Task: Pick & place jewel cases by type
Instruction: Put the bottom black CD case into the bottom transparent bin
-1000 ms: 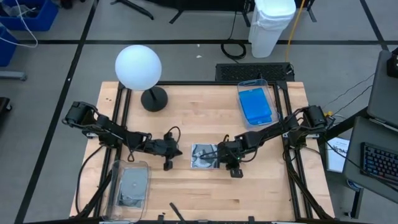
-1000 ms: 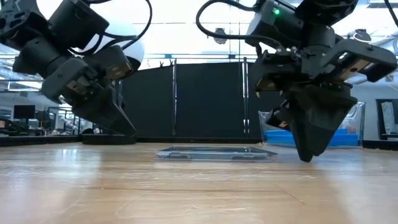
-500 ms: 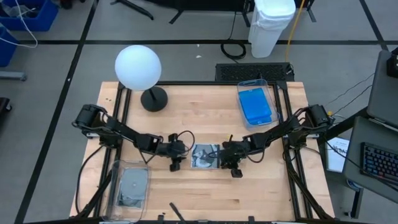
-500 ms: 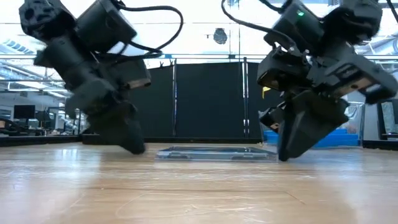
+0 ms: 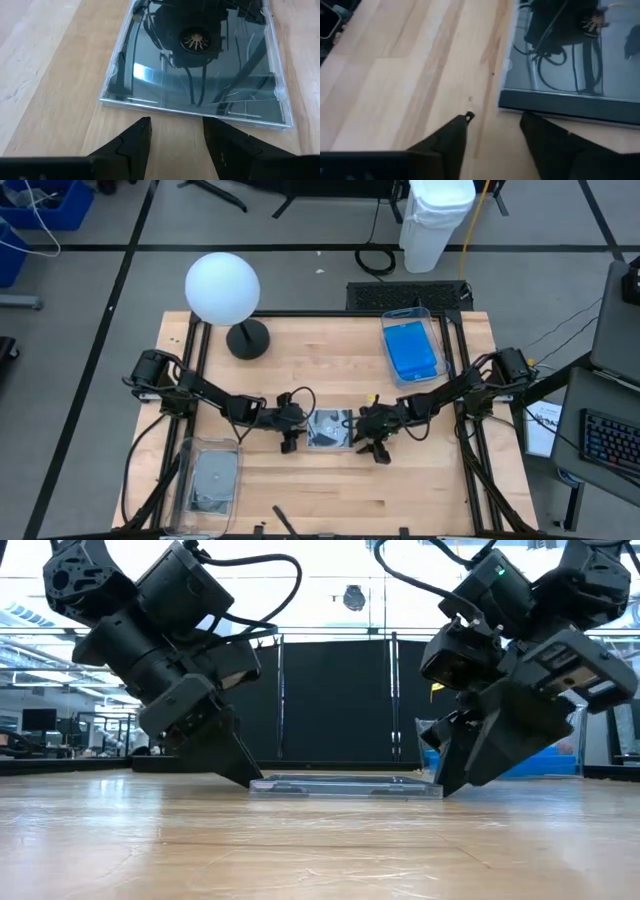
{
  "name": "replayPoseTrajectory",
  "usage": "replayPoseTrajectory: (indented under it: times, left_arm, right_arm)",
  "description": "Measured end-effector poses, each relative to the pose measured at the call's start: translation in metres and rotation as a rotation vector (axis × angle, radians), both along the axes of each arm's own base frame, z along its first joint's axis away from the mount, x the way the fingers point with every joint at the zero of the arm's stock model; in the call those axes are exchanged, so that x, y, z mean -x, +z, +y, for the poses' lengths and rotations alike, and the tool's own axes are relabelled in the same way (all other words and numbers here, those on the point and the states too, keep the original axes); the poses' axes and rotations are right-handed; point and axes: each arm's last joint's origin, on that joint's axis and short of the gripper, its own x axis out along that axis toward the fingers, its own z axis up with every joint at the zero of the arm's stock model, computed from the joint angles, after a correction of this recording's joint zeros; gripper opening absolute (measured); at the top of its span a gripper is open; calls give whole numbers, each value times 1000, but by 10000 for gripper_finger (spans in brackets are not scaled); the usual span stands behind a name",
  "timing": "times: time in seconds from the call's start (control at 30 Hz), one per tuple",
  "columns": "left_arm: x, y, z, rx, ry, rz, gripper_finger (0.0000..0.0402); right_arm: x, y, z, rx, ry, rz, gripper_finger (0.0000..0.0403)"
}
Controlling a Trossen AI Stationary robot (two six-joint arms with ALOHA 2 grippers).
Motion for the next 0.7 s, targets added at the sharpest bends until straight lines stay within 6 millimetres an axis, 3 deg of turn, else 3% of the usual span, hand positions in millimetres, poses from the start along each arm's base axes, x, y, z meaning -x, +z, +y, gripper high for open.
replayPoseTrajectory:
  times: [0.13, 0.23, 0.47, 0.7]
  left_arm:
    - [0, -1, 0, 19, 15, 4, 191]
    - [0, 0, 0, 32, 21, 2, 192]
    - [0, -1, 0, 40, 21, 2, 193]
    - [0, -1, -1, 41, 20, 3, 189]
  right_arm:
    - [1, 2, 3, -53, 36, 9, 239]
    - [4, 6, 3, -84, 31, 26, 255]
    - [19, 23, -5, 100, 62, 62, 251]
    - [13, 22, -12, 264, -7, -3, 243]
